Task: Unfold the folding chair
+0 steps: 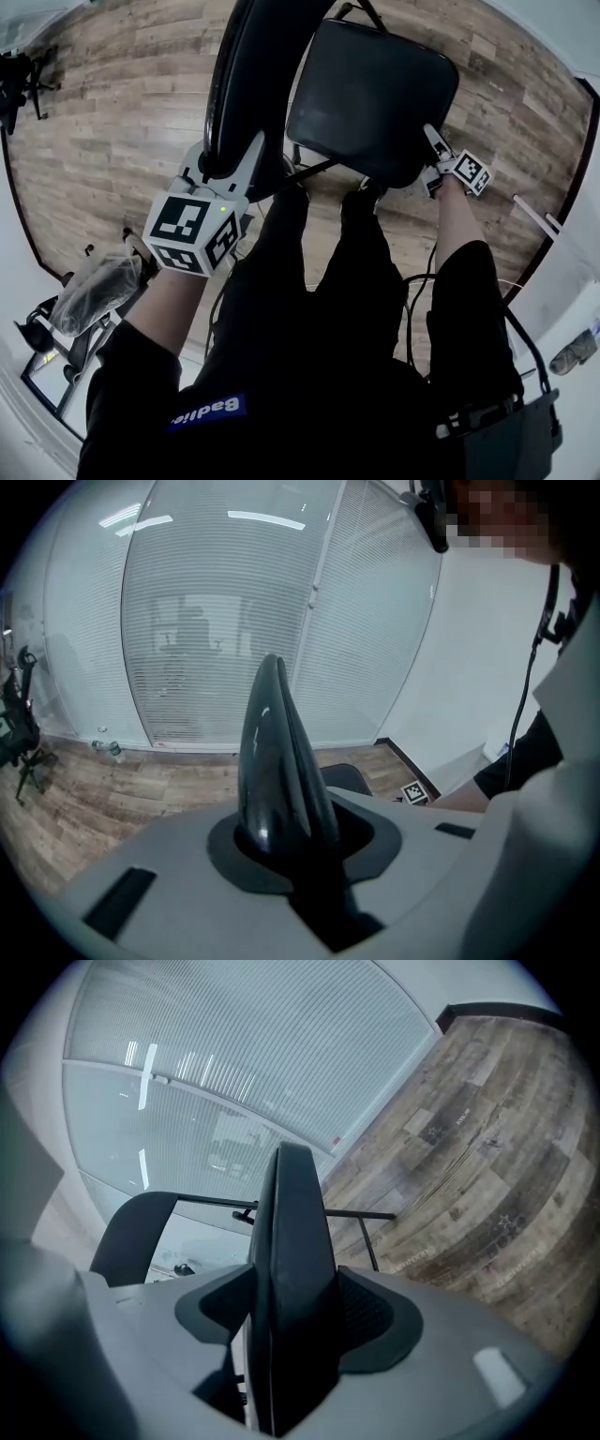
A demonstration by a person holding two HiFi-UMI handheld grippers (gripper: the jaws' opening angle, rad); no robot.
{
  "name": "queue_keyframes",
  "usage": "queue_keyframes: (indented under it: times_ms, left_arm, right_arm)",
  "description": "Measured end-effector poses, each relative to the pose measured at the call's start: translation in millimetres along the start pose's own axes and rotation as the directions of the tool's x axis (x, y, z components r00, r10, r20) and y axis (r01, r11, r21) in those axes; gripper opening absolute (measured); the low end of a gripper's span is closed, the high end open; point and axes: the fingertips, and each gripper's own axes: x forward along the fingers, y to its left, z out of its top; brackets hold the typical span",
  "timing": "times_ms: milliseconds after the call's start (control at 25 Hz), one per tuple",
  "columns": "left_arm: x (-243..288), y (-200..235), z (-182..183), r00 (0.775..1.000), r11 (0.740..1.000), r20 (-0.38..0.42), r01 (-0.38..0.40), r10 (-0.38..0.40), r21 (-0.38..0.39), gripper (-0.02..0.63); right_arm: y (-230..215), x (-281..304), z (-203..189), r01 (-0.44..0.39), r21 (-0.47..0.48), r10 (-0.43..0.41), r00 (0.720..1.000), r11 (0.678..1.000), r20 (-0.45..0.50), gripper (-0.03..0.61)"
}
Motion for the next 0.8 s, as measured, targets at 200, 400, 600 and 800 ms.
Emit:
queue_keyframes:
  times_ms: [200, 400, 600, 800]
  left_arm:
    - [10, 26, 1, 1.0, 1.0, -0.014, -0.009, 0.009, -0.021, 0.084]
    - [20, 43, -1, 1.0, 0.999, 0.01, 0.029, -0.029, -0.014, 0.086]
    - [29, 62, -2, 0.999, 0.999, 0.018, 0.05, -0.05, -0.007, 0.086]
    - [35, 91, -2, 0.997, 0.997, 0.026, 0.076, -0.076, 0.005, 0.087]
  right_arm:
    - [-13, 16, -4, -0.057, 0.038, 0.057, 0.998, 0.998, 0.011, 0.262]
    - [-29, 22, -10, -0.03, 0.09, 0.029, 0.999, 0.996, 0.015, 0.264]
    - [-36, 33, -13, -0.08, 0.084, 0.078, 0.996, 0.993, 0.03, 0.264]
    - [-42, 51, -20, -0.071, 0.109, 0.067, 0.997, 0.992, 0.045, 0.264]
